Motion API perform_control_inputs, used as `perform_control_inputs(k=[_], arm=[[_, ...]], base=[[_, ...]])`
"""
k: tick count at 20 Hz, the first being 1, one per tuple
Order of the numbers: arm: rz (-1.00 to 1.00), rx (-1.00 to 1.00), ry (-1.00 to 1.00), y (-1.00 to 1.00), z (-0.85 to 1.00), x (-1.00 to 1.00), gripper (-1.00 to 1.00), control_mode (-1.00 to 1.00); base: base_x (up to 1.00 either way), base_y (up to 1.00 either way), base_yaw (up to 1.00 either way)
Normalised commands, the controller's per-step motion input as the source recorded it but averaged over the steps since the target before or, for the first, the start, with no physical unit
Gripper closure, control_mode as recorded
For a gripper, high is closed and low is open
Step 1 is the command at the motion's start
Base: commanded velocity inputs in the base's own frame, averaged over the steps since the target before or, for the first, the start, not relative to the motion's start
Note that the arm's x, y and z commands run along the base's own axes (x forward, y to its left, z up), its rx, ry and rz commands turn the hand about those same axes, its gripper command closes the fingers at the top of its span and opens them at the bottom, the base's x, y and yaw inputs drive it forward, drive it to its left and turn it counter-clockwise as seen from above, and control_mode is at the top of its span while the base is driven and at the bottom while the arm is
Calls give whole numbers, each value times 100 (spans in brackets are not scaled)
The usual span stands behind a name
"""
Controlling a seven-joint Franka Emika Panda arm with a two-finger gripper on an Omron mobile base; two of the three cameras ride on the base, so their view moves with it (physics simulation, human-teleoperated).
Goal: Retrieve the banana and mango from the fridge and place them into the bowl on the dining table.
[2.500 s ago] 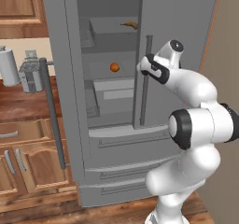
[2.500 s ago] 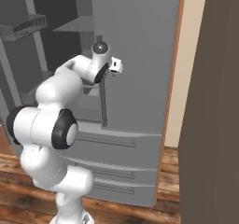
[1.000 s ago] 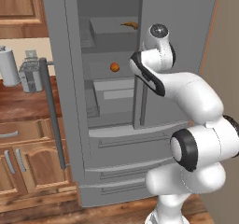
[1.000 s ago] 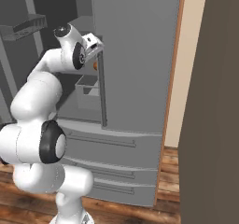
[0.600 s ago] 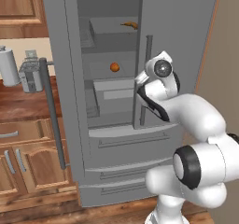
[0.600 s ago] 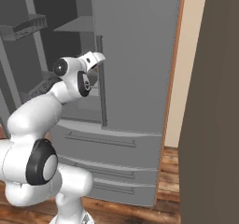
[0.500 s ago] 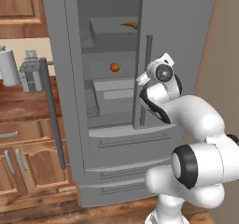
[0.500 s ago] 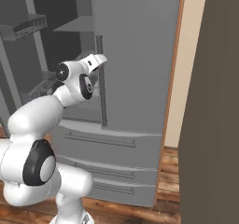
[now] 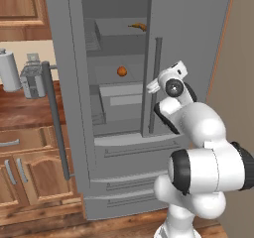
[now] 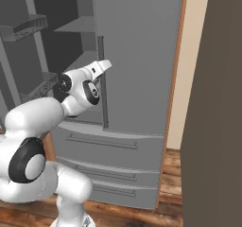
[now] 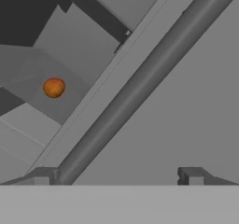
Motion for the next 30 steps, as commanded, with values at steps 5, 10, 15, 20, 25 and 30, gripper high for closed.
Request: perform_control_inputs(k=[5, 10, 15, 20, 25, 30], arm=[[-1, 2, 0, -1, 9, 9, -100, -100], [0, 7, 2, -16, 4, 58, 100, -100], [7, 17, 11, -47, 0, 86, 100, -100], [10, 6, 1, -27, -1, 70, 100, -100], [8, 0, 5, -17, 0, -32, 100, -100], [4, 4, 3, -43, 3, -100, 100, -100]], base=[[0, 0, 0], [0, 0, 0], [0, 0, 0], [0, 0, 0], [0, 0, 0], [0, 0, 0]])
